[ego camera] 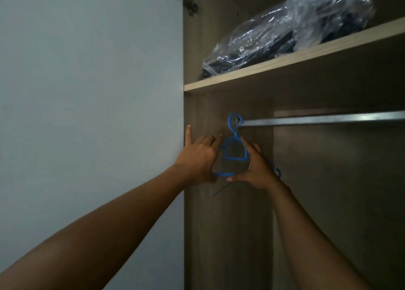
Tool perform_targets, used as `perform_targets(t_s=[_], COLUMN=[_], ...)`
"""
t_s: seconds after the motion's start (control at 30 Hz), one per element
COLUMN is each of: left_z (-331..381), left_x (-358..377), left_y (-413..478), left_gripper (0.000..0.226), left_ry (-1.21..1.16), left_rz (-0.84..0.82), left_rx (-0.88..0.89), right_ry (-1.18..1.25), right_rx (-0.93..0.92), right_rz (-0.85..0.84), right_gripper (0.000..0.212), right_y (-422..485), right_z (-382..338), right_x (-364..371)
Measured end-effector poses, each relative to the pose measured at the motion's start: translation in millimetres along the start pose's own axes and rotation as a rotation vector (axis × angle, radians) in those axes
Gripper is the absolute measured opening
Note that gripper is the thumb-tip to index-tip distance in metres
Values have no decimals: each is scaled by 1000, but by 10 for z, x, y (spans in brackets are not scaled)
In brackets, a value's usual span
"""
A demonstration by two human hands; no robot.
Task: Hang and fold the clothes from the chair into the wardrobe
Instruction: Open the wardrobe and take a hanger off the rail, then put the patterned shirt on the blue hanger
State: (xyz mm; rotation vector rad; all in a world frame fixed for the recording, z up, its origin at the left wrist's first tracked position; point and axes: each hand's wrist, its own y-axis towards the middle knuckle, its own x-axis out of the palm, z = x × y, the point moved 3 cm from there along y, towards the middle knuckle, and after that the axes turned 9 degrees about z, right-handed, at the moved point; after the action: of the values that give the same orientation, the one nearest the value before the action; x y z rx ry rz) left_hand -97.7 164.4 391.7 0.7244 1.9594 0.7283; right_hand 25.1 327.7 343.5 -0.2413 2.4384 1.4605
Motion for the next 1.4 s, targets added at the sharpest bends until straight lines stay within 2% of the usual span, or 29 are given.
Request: perform_targets(t_s=[0.13, 0.27, 0.5, 0.77, 1.17, 1.4], left_z=[30, -23, -2, -289, -1157, -1785], left_x=[-351, -760, -1383, -2090, -3490, -4212], left_y=[-596, -1270, -2195, -3111, -4638, -5539], left_gripper=[113, 113, 110, 111, 110, 108], left_ry=[89, 133, 220, 324, 516, 594], left_rz=[-41, -83, -253, -248, -266, -263], left_rx=[-66, -163, -267, -377, -674, -736], right_ry=[95, 135, -106, -35, 33, 125], right_rx=[-48, -81, -179, -293, -626, -682], right_rz=[-51, -203, -350, -357, -273, -260], right_gripper=[137, 138, 130, 129, 125, 123], right_y=[-406, -830, -1529, -2027, -2644, -3073], right_z=[-398, -926, -1714, -2752, -4965, -6123], right_x=[193, 369, 575, 792, 1534, 2138])
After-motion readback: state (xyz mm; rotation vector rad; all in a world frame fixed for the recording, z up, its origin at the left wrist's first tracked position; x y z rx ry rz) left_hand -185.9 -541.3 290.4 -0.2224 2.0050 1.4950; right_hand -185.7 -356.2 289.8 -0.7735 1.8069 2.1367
